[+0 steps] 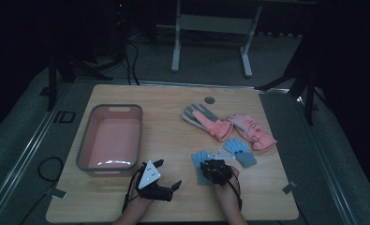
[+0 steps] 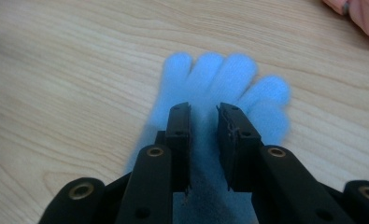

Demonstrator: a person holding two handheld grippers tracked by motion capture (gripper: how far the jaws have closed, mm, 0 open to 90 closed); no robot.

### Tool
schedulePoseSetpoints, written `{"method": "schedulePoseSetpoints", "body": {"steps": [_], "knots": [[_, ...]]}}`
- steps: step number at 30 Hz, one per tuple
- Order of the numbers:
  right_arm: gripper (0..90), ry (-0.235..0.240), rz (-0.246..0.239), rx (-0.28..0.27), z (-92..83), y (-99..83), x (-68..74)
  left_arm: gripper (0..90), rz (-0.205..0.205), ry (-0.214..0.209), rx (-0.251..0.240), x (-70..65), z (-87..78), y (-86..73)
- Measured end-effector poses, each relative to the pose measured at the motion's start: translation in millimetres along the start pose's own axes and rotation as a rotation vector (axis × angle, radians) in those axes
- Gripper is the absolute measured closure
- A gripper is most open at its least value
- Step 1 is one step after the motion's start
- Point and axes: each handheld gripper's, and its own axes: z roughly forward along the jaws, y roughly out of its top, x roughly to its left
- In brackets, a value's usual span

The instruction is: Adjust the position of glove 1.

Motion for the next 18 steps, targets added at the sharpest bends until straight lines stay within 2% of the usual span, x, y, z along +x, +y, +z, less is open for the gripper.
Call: {"method": "schedulePoseSetpoints", "body": {"steps": [3,4,6,9,11,13,14,15,16,17,18], "knots": [[74.2,0.014,-0.010,0.005,0.2,0.9,-2.0,1.6,0.000,-0.001,0.001,0.1,0.0,0.0],[73.2,0.028,-0.040,0.002,0.5,0.7,-4.3,1.5,-0.002,-0.001,0.000,0.4,-0.1,0.0],[72.5,0.055,-0.033,0.006,-1.0,2.5,-7.6,1.6,-0.002,-0.003,0.003,0.7,0.0,0.1],[74.1,0.044,-0.049,-0.055,-15.0,10.6,-13.7,1.6,-0.001,-0.003,0.003,0.7,0.0,0.1],[69.6,0.066,-0.061,-0.095,-26.9,20.9,-25.7,1.6,-0.004,-0.004,0.002,0.6,0.0,0.0],[67.0,0.043,-0.105,-0.119,-38.0,31.1,-41.0,1.6,-0.005,-0.006,0.002,0.9,-0.1,0.0],[67.0,0.043,-0.105,-0.119,-38.0,31.1,-41.0,1.6,-0.005,-0.006,0.002,0.9,-0.1,0.0],[67.0,0.041,-0.124,-0.124,-43.3,35.8,-49.6,1.6,-0.005,-0.006,0.002,0.9,-0.1,0.0],[66.9,0.041,-0.124,-0.124,-43.3,35.8,-49.6,1.6,-0.005,-0.009,0.001,1.0,-0.2,0.0],[65.9,0.049,-0.177,-0.136,-55.3,43.9,-75.1,1.6,-0.005,-0.008,0.001,1.1,-0.2,0.0],[65.8,0.057,-0.187,-0.136,-58.2,45.3,-84.9,1.6,-0.006,-0.008,0.001,1.1,-0.2,0.0]]}}
